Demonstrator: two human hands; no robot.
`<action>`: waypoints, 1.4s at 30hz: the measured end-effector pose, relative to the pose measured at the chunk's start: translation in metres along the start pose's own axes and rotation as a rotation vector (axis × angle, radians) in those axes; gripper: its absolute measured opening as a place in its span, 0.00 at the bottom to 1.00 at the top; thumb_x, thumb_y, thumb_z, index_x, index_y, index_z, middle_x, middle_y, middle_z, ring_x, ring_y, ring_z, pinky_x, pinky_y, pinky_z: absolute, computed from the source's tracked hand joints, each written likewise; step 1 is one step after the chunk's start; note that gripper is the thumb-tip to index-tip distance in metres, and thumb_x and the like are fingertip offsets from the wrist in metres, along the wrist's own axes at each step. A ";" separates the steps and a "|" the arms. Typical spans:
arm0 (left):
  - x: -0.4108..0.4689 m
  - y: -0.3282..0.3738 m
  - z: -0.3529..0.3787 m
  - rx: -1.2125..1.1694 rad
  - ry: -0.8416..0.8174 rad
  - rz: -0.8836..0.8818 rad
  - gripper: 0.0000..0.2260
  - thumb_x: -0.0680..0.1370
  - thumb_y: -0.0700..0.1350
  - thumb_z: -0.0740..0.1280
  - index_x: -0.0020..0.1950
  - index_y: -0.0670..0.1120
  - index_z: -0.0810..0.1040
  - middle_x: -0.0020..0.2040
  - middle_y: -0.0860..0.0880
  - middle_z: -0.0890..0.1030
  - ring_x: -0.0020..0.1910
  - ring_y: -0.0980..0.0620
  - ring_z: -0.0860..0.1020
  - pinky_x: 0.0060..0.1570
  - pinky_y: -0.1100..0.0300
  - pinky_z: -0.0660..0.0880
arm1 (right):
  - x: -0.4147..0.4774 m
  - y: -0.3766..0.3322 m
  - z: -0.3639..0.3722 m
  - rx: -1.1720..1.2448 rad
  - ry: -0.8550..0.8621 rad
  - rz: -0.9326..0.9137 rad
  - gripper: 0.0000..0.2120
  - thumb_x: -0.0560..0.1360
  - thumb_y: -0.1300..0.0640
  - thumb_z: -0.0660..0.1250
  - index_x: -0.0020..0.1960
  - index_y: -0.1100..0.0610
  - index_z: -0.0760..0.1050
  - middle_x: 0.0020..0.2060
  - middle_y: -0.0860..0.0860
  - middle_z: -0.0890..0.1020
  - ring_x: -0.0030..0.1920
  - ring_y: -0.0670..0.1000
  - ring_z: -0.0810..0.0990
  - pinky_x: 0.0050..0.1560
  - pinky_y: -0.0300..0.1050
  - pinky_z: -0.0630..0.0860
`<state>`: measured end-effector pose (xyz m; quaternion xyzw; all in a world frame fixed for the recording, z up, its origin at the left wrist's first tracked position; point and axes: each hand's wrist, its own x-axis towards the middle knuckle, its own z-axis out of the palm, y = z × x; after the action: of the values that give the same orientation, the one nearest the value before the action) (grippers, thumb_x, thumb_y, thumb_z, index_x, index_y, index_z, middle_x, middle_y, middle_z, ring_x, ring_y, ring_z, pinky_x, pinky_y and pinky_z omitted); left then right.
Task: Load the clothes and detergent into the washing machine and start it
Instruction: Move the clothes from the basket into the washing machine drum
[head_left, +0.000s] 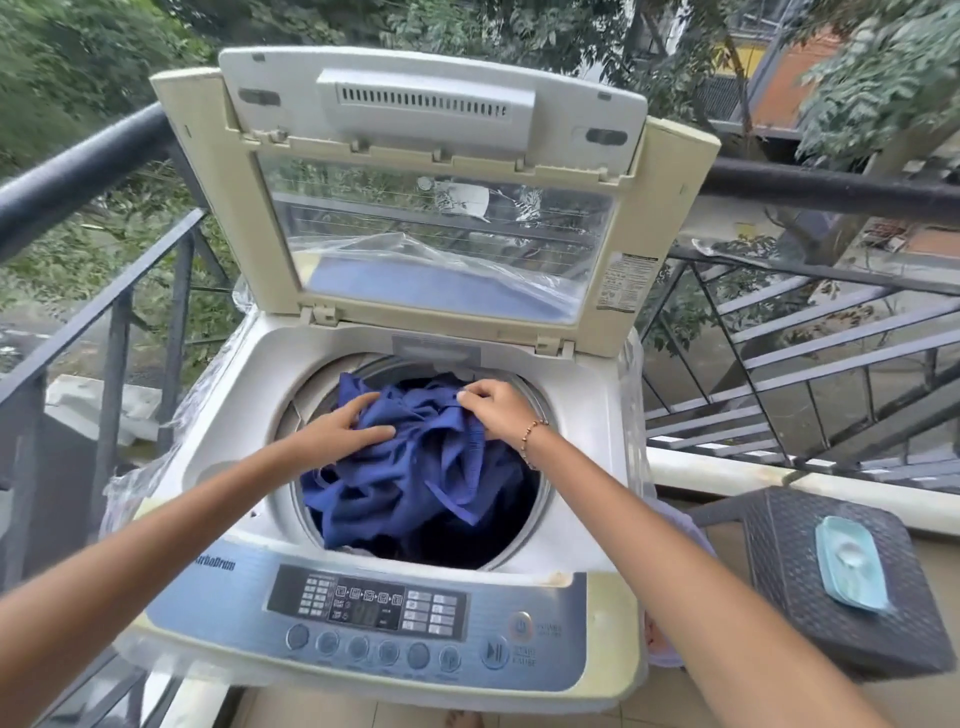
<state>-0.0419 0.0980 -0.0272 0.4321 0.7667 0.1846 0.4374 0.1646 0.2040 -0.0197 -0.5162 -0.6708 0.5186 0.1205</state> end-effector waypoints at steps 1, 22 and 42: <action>0.001 0.001 0.002 -0.003 -0.080 -0.046 0.30 0.75 0.54 0.68 0.75 0.55 0.61 0.68 0.46 0.69 0.67 0.47 0.69 0.56 0.52 0.76 | 0.001 0.002 0.004 0.068 -0.055 0.048 0.12 0.77 0.57 0.63 0.57 0.61 0.77 0.44 0.54 0.79 0.35 0.49 0.77 0.39 0.42 0.76; 0.037 0.215 0.192 -0.443 0.092 0.355 0.17 0.83 0.55 0.52 0.38 0.49 0.70 0.29 0.49 0.73 0.25 0.53 0.70 0.25 0.64 0.65 | -0.026 0.111 -0.151 0.241 0.577 -0.093 0.09 0.75 0.63 0.62 0.42 0.52 0.78 0.32 0.51 0.78 0.28 0.46 0.75 0.33 0.44 0.77; 0.216 0.185 0.548 -0.156 0.022 -0.102 0.12 0.80 0.51 0.52 0.42 0.48 0.70 0.46 0.36 0.81 0.46 0.36 0.80 0.51 0.44 0.78 | -0.007 0.516 -0.237 0.309 0.407 0.499 0.10 0.77 0.59 0.63 0.37 0.53 0.75 0.27 0.50 0.77 0.25 0.47 0.76 0.35 0.47 0.76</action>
<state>0.4531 0.3274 -0.3163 0.3551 0.7759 0.2260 0.4700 0.6262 0.2973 -0.3378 -0.7326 -0.4001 0.5139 0.1979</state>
